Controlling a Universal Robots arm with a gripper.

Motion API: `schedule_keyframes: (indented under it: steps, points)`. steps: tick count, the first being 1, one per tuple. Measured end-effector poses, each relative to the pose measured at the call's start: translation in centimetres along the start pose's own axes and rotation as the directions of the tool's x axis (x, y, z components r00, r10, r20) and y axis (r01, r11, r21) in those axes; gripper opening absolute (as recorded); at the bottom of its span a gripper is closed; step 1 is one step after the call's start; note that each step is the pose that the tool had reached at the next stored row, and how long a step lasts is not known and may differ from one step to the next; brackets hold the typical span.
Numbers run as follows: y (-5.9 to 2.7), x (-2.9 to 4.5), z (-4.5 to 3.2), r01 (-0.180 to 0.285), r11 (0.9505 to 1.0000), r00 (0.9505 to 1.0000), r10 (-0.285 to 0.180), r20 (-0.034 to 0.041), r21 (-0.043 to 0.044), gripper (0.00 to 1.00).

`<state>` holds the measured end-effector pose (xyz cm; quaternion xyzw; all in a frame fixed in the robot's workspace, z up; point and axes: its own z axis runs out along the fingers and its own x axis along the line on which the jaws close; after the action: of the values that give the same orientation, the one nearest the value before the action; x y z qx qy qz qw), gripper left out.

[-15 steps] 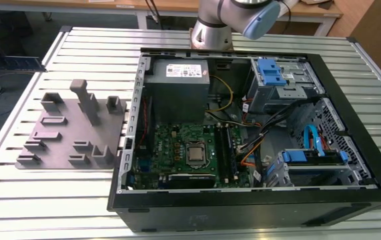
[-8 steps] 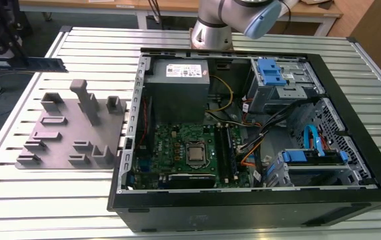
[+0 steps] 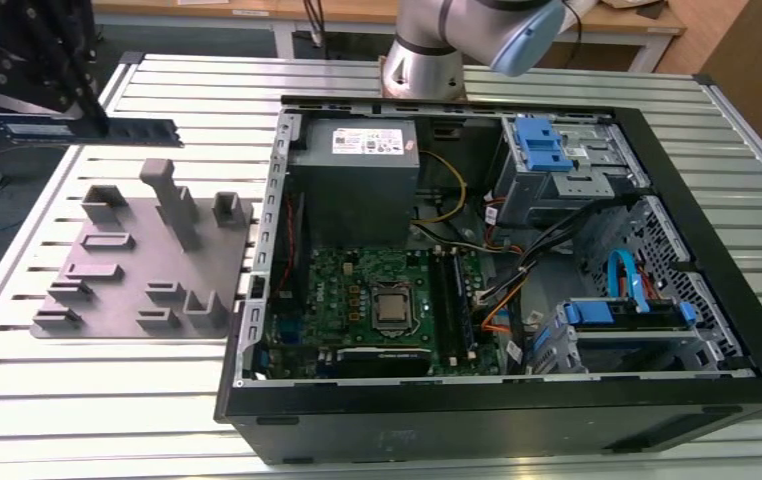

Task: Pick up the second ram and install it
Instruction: 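Pick up the second ram and move it above second insertion slot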

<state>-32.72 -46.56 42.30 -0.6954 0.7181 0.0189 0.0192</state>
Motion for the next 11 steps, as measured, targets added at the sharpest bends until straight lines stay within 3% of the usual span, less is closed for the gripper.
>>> schedule_keyframes:
  steps: [11]
  points:
    - [-4.61,-0.14,0.11,0.000,1.0000,1.0000,0.000,0.0000,-0.0005,0.14]
